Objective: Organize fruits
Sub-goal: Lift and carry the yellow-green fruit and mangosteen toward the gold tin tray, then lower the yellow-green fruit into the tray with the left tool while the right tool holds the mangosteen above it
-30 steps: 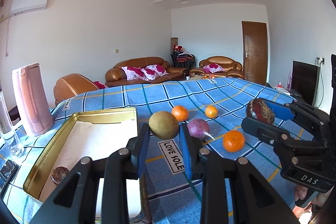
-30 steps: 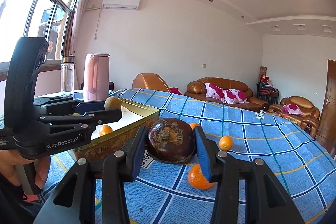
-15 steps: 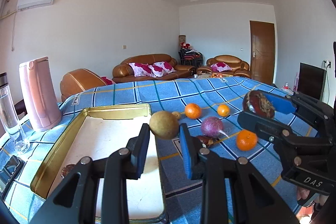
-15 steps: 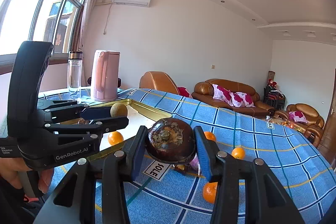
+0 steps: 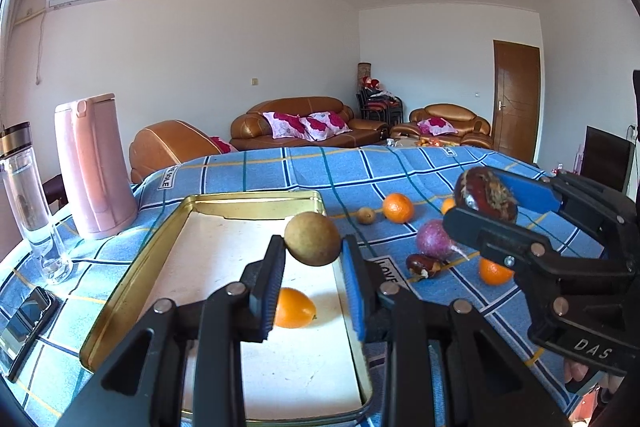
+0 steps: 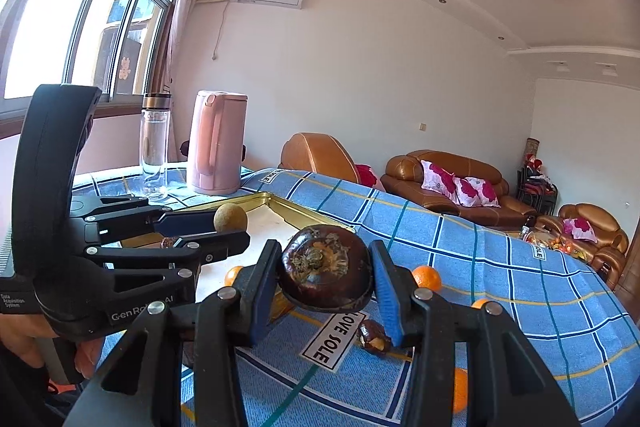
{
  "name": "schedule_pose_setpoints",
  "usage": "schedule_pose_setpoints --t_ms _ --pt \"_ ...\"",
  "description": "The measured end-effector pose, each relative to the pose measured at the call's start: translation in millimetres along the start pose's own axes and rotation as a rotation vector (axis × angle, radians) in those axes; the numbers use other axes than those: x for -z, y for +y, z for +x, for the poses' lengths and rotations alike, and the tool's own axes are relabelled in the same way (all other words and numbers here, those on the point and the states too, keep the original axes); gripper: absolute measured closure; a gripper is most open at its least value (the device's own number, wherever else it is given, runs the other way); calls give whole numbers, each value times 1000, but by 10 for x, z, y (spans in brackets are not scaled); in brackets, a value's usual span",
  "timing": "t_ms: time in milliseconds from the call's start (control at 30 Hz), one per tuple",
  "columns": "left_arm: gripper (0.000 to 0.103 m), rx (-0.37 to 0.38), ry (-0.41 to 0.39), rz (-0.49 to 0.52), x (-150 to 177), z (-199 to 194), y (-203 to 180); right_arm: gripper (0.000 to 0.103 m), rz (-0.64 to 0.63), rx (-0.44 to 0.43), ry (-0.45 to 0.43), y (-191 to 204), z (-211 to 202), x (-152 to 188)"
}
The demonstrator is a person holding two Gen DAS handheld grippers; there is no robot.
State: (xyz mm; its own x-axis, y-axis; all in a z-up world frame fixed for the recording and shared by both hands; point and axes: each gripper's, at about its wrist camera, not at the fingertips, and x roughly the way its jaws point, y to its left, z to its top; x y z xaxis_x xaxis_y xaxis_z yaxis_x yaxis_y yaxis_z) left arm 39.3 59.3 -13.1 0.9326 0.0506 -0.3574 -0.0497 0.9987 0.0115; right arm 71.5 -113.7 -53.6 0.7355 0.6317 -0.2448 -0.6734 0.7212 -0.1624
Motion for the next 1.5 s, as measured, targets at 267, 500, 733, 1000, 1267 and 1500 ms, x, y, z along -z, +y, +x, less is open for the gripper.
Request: schedule_pose_setpoints --t_ms 267,500,733,1000,1267,1500 --pt "73 -41 10 -23 23 4 176 56 -14 -19 30 128 201 -62" --pt "73 -71 22 -38 45 13 331 56 -25 -33 50 206 335 -88" --pt "73 -95 34 -44 67 25 435 56 -41 -47 72 301 462 -116" --pt "73 -120 48 -51 88 31 539 56 -62 -61 80 415 543 -126" --pt "73 -147 72 -62 105 50 663 56 -76 -83 96 529 653 -150" --pt "73 -162 91 -69 116 73 766 56 -89 -104 117 633 737 -138"
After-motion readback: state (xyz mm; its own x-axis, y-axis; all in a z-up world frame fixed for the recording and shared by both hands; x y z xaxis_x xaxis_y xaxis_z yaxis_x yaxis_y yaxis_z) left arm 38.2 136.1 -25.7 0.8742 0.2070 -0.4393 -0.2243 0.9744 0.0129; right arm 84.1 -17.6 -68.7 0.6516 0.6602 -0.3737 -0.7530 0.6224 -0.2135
